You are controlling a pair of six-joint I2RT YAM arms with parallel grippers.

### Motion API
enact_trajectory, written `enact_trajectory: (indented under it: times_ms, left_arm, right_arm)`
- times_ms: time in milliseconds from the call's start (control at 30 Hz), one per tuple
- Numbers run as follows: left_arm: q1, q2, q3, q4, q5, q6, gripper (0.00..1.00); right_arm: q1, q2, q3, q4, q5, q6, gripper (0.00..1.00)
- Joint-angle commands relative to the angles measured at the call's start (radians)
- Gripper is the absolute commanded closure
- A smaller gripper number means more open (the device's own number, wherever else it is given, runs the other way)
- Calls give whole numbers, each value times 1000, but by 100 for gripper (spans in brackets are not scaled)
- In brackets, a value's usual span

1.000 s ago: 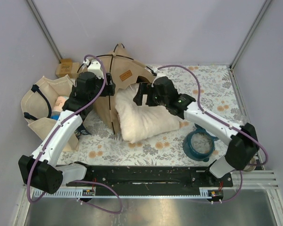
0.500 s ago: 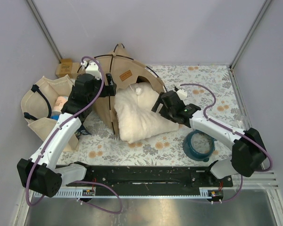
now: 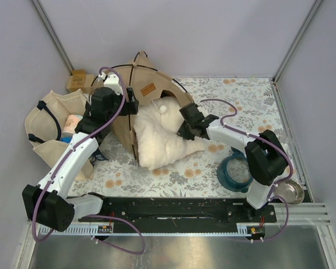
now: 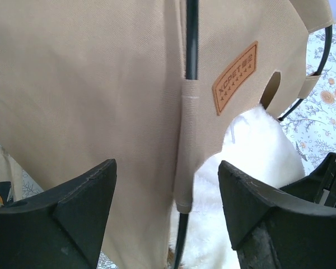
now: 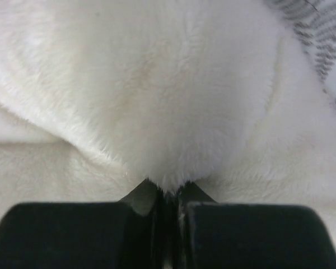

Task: Set up the pet tent

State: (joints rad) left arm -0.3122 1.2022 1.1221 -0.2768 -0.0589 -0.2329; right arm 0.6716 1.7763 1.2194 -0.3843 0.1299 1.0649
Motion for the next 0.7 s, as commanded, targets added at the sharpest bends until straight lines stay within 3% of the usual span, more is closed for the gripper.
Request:
enact_trajectory:
  times_ms: [0,300,433,633,667]
  left_arm:
    - [4,2,25,39,16,4,24]
    - [4,20,38,19,25,-2,24]
    - [7,36,51,4,25,4,25]
    - [5,46,68,-4,25,6,25]
    - [5,46,71,-4,25,7,25]
  right_arm:
    - [-3,-17,115,134,-28,-182,100]
    - [2,38,324,268,-288,-558,100]
    - [3,107,359,326,-326,-680,100]
    - [-1,239,413,334,-190,-611,100]
    - [-3,250,423,325,-168,-585,93]
